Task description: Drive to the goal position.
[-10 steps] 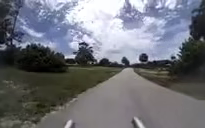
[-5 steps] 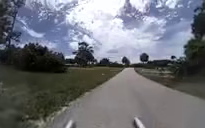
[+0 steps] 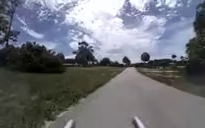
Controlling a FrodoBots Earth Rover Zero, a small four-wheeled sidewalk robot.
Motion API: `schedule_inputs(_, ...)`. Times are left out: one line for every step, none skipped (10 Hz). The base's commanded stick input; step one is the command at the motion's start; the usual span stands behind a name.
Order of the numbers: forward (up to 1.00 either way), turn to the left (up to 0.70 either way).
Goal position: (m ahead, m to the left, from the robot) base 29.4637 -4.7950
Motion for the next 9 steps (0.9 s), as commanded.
schedule_inputs(0.85,0.00)
schedule_inputs(0.85,0.00)
schedule_inputs(0.85,0.00)
schedule_inputs(0.85,-0.03)
schedule_inputs(0.85,-0.14)
schedule_inputs(0.85,-0.25)
schedule_inputs(0.85,-0.34)
schedule_inputs(0.85,-0.34)
schedule_inputs(0.85,-0.26)
